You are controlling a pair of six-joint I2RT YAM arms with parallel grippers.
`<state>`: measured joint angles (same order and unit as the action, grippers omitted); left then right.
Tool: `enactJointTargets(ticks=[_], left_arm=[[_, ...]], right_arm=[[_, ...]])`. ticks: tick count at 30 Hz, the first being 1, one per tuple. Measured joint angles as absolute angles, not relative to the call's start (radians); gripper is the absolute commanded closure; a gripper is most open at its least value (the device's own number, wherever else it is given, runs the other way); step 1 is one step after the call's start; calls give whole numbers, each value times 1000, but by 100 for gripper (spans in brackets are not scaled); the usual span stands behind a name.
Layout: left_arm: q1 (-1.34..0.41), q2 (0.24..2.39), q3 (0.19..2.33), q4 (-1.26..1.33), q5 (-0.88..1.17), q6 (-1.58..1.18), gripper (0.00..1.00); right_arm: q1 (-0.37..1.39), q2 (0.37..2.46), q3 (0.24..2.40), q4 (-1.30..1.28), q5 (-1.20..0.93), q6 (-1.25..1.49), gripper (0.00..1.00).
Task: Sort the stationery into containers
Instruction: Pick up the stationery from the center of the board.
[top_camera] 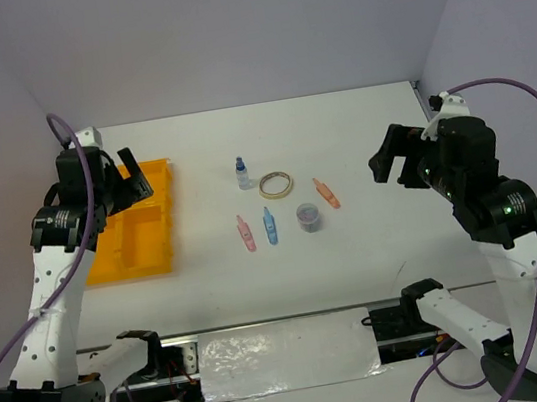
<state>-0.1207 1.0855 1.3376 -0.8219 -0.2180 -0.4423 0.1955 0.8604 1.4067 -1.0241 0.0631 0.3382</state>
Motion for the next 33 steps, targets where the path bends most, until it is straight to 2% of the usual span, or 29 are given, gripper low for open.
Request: enactJointTargets(ticks=[9, 13, 18, 26, 33], left_arm=[[-134, 1132, 1353, -779, -125, -443, 1], [-262, 1199, 1352, -701, -142, -448, 1], [-434, 1351, 1322, -527, -197, -452, 1], [-512, 1591, 1216, -194, -233, -453, 1], [-519, 1874, 1382, -58, -257, -448, 1]], right_arm=[[196, 843, 1391, -978, 2, 343, 0], [196, 823, 1347, -944, -44, 345, 0], [196, 783, 1274, -910, -148, 347, 0], [196, 733, 1234, -906, -231, 342, 0], [196, 681, 1229, -912, -299, 334, 0]])
